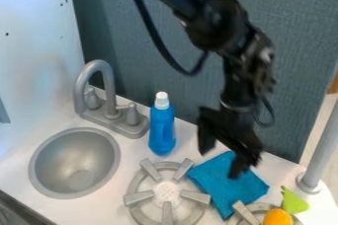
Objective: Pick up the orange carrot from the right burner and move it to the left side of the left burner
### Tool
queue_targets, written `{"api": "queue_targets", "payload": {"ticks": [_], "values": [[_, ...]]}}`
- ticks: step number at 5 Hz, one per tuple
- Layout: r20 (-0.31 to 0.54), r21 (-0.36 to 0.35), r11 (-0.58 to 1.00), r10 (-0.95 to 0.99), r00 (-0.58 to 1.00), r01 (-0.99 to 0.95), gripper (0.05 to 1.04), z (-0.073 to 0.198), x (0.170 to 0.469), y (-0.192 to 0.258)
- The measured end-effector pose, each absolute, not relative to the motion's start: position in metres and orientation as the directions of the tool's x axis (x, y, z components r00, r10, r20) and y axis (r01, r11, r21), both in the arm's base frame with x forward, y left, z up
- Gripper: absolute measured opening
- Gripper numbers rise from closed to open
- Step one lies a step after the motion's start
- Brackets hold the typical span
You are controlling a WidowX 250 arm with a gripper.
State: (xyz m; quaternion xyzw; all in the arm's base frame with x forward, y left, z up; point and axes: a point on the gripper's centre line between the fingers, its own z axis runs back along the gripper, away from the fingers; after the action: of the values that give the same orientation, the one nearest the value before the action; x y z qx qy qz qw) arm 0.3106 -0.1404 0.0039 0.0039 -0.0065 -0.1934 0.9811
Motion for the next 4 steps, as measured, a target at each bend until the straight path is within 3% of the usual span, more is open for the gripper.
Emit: {"api": "queue_targets", "payload": {"ticks": [2, 4], "values": [[0.032, 0.056, 0.911, -0.410, 0.912, 0.408, 1.011, -0.038, 0.310, -0.200], [0.015, 0.067, 0.900, -0.433, 0.901, 0.431, 1.011, -0.054, 0.305, -0.221]]}}
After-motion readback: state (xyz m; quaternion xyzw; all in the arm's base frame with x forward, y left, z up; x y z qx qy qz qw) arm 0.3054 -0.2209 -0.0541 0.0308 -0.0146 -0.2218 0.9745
